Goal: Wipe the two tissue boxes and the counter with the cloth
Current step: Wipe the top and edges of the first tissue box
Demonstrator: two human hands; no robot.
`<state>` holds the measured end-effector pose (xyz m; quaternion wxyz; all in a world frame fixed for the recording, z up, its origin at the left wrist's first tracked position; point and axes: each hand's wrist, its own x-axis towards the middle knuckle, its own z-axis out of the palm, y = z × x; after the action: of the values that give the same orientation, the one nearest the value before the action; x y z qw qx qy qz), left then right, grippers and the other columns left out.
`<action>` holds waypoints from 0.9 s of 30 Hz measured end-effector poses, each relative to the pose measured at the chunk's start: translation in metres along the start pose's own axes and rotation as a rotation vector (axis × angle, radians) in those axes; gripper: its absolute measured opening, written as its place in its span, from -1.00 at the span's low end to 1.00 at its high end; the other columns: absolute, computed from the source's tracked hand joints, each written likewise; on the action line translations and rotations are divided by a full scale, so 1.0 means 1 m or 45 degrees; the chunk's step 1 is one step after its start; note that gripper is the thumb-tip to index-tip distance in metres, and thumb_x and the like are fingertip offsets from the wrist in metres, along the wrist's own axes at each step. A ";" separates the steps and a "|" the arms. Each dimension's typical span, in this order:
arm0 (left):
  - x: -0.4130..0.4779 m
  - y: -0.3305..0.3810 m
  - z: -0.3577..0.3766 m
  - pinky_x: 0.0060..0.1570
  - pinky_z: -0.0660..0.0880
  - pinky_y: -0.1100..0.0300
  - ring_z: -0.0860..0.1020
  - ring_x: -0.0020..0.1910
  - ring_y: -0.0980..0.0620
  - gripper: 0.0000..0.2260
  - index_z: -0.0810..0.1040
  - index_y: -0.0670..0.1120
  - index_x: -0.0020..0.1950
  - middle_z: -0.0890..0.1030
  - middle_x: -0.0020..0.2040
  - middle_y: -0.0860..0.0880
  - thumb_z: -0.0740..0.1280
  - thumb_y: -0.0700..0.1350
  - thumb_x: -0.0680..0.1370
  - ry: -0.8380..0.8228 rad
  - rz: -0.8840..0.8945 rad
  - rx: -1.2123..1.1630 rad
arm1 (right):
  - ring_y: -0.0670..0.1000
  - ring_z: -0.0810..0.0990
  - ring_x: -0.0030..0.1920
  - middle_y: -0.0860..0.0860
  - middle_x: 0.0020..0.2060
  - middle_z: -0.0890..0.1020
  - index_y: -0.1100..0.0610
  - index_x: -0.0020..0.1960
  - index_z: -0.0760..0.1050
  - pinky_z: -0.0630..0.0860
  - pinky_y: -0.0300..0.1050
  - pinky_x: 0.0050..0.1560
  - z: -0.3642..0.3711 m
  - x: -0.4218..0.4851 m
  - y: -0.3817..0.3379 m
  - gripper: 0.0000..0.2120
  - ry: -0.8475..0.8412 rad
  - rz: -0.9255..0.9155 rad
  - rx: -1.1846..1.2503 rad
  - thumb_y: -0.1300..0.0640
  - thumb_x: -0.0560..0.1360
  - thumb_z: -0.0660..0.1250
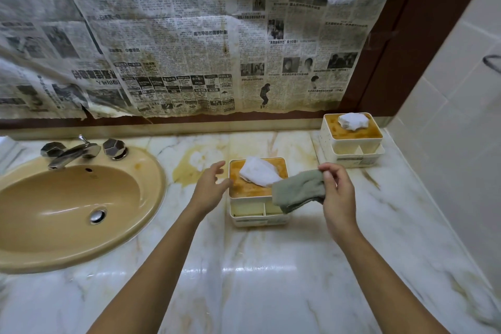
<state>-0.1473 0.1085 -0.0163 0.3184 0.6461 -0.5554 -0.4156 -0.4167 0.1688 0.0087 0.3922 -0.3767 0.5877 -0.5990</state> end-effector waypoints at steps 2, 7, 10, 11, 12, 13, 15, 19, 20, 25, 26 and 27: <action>0.006 0.013 0.006 0.27 0.35 0.12 0.42 0.28 0.01 -0.59 0.46 0.03 0.42 0.48 0.31 0.00 0.38 -0.03 0.58 0.084 0.184 0.160 | 0.24 0.59 0.19 0.13 0.13 0.61 -0.07 -0.02 0.58 0.60 0.16 0.03 -0.002 0.006 0.000 -0.69 -0.004 0.167 0.164 0.20 0.69 0.11; 0.022 0.045 0.033 0.28 0.28 -0.02 0.31 0.34 -0.02 -0.63 0.48 0.18 0.38 0.43 0.34 0.08 0.32 0.13 0.57 -0.010 0.560 0.696 | 0.24 0.59 0.12 0.31 0.24 0.56 0.06 0.10 0.53 0.55 0.04 -0.08 -0.001 0.009 -0.003 -0.76 -0.068 0.511 0.499 0.21 0.69 0.08; 0.031 0.054 0.044 0.23 0.24 0.02 0.29 0.38 -0.01 -0.63 0.49 0.22 0.36 0.41 0.39 0.11 0.32 0.18 0.56 -0.085 0.683 1.084 | 0.22 0.60 0.10 0.30 0.20 0.59 0.14 0.12 0.53 0.56 0.13 0.04 0.001 0.010 -0.007 -0.81 -0.012 0.696 0.645 0.23 0.67 0.14; 0.033 0.054 0.044 0.21 0.23 0.03 0.29 0.38 -0.02 -0.66 0.52 0.21 0.32 0.42 0.38 0.11 0.34 0.17 0.55 -0.088 0.694 1.143 | 0.22 0.61 0.08 0.28 0.17 0.61 0.16 0.10 0.54 0.55 0.16 0.09 0.001 0.011 -0.008 -0.84 -0.001 0.765 0.684 0.20 0.66 0.19; 0.035 0.053 0.044 0.20 0.23 0.04 0.30 0.37 -0.02 -0.71 0.57 0.20 0.26 0.43 0.37 0.11 0.36 0.16 0.54 -0.081 0.694 1.162 | 0.21 0.61 0.07 0.27 0.14 0.62 0.17 0.08 0.55 0.53 0.17 0.13 0.001 0.013 -0.009 -0.85 -0.010 0.822 0.709 0.15 0.64 0.23; 0.035 0.052 0.043 0.18 0.22 0.06 0.30 0.35 -0.01 -0.76 0.61 0.17 0.19 0.45 0.34 0.11 0.37 0.13 0.53 -0.066 0.689 1.157 | 0.20 0.61 0.06 0.26 0.12 0.62 0.18 0.07 0.55 0.52 0.16 0.15 0.001 0.013 -0.012 -0.84 -0.041 0.854 0.720 0.10 0.62 0.27; 0.036 0.047 0.042 0.14 0.20 0.09 0.33 0.30 0.01 -0.85 0.64 0.12 0.06 0.50 0.28 0.12 0.37 0.08 0.53 -0.032 0.653 1.097 | 0.15 0.59 0.05 0.24 0.10 0.60 0.18 0.09 0.55 0.53 0.08 0.08 -0.001 0.015 -0.012 -0.86 -0.147 0.800 0.609 0.15 0.58 0.32; 0.034 0.042 0.034 0.07 0.21 0.08 0.40 0.17 0.02 -0.95 0.60 0.10 -0.10 0.58 0.10 0.14 0.36 0.03 0.50 -0.014 0.486 0.854 | 0.10 0.62 0.05 0.20 0.12 0.61 0.06 0.27 0.54 0.62 0.00 0.03 -0.008 0.017 -0.010 -0.64 -0.319 0.525 0.174 0.32 0.53 0.38; 0.034 0.040 0.033 0.06 0.20 0.07 0.41 0.15 0.01 -0.95 0.60 0.09 -0.10 0.59 0.06 0.13 0.35 0.02 0.51 -0.003 0.457 0.815 | 0.10 0.63 0.07 0.17 0.10 0.63 0.01 0.28 0.54 0.63 0.03 0.09 -0.009 0.019 -0.009 -0.61 -0.345 0.471 0.092 0.30 0.51 0.42; 0.034 0.040 0.029 0.17 0.24 0.01 0.40 0.24 -0.03 -0.74 0.54 0.16 0.24 0.54 0.21 0.12 0.33 0.06 0.55 -0.010 0.495 0.837 | 0.01 0.63 0.09 0.01 0.07 0.65 -0.02 0.25 0.57 0.63 -0.03 0.05 0.001 0.029 -0.002 -0.66 -0.387 0.255 -0.279 0.19 0.50 0.46; 0.035 0.043 0.031 0.22 0.24 -0.02 0.35 0.30 -0.03 -0.65 0.48 0.20 0.35 0.48 0.29 0.11 0.32 0.12 0.56 -0.058 0.530 0.892 | 0.00 0.62 0.08 -0.02 0.06 0.66 0.00 0.23 0.59 0.63 -0.08 -0.01 0.005 0.031 -0.001 -0.70 -0.380 0.221 -0.325 0.18 0.51 0.44; 0.035 0.046 0.034 0.26 0.23 -0.02 0.31 0.34 -0.02 -0.59 0.41 0.23 0.42 0.43 0.36 0.11 0.30 0.15 0.57 -0.097 0.571 0.967 | 0.00 0.62 0.08 -0.04 0.04 0.66 0.02 0.20 0.61 0.61 -0.12 -0.08 0.008 0.032 -0.001 -0.74 -0.374 0.201 -0.349 0.17 0.52 0.43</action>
<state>-0.1970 0.0676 0.0024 0.1200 0.5650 -0.8065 -0.1264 -0.4222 0.1367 0.0092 0.4644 -0.4626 0.6279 -0.4196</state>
